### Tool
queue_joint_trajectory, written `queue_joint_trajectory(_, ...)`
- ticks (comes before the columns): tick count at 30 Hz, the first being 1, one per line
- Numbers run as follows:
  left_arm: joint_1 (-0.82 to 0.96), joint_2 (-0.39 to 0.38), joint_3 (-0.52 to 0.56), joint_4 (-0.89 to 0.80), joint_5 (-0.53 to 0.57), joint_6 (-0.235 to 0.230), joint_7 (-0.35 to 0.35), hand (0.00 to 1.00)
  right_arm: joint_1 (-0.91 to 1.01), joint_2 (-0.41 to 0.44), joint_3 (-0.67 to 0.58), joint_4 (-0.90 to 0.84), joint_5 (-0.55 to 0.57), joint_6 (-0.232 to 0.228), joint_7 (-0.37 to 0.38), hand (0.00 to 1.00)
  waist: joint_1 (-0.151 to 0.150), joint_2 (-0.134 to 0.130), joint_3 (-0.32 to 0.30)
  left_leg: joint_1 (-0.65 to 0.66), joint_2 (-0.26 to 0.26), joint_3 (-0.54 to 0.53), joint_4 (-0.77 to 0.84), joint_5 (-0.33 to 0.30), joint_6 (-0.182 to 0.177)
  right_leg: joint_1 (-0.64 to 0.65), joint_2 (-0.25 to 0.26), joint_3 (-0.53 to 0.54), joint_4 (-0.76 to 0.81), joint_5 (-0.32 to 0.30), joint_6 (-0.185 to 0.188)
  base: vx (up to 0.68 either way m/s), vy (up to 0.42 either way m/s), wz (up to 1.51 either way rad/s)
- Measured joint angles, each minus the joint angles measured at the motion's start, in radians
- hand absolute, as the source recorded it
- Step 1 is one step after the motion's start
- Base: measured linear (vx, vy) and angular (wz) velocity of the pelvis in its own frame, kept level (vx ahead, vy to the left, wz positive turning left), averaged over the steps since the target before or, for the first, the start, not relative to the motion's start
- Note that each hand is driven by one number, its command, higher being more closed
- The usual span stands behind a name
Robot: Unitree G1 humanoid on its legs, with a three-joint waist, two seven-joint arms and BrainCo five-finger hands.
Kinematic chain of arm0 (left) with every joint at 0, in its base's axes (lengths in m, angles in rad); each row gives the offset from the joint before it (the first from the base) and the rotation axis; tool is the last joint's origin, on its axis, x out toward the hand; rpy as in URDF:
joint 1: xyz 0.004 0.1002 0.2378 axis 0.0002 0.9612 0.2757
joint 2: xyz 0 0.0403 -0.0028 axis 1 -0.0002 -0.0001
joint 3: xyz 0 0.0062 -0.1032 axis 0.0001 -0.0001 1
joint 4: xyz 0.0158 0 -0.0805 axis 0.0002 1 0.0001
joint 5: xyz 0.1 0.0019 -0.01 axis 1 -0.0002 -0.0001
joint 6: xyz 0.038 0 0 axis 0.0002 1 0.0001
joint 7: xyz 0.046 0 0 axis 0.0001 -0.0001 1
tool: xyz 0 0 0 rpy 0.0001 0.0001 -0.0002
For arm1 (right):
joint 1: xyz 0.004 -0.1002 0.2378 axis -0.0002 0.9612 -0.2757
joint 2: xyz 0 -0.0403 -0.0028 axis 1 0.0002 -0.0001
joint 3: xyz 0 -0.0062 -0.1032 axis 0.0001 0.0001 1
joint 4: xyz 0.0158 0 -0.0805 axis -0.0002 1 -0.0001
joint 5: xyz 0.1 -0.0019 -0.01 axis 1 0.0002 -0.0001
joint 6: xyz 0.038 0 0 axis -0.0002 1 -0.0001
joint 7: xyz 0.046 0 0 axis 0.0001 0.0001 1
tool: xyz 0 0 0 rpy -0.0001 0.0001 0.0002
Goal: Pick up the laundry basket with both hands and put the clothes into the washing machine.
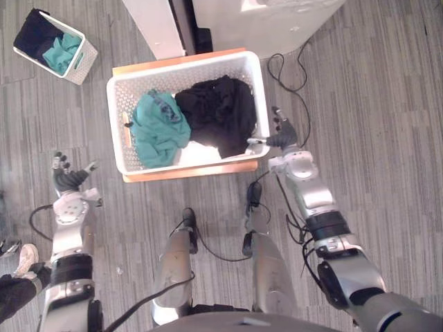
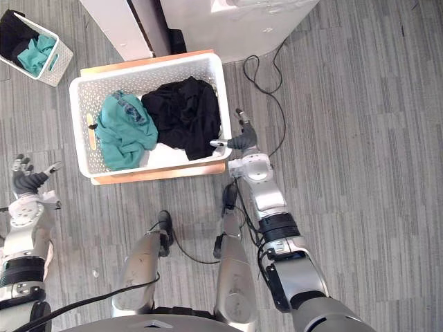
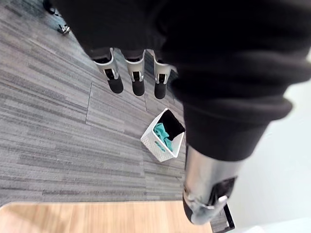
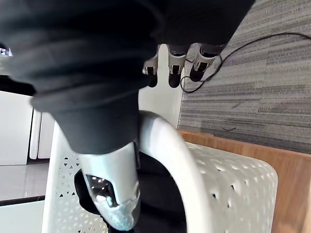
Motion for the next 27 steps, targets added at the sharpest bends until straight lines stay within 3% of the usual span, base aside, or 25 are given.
queue_joint_trajectory(15, -0.153, 0.122, 0.019, 0.191, -0.059, 0.0, -0.007, 0.0, -0.129, -0.14, -0.001, 0.009, -0.002, 0.002, -0.007, 0.0, -0.015, 0.006, 0.003, -0.039, 0.001, 0.003, 0.028, -0.01, 0.001, -0.032, -0.001, 0.005, 0.0, 0.016, 0.006, -0.05, 0.027, -0.01)
queue_joint_trajectory(27, -0.264, 0.127, -0.103, 0.264, -0.079, 0.002, -0.013, 0.0, -0.14, -0.103, 0.004, 0.049, 0.006, 0.0, -0.021, 0.0, -0.023, 0.008, 0.004, -0.036, 0.002, 0.012, 0.029, -0.011, 0.002, -0.031, -0.001, 0.015, 0.0, 0.015, -0.002, -0.06, 0.007, -0.02)
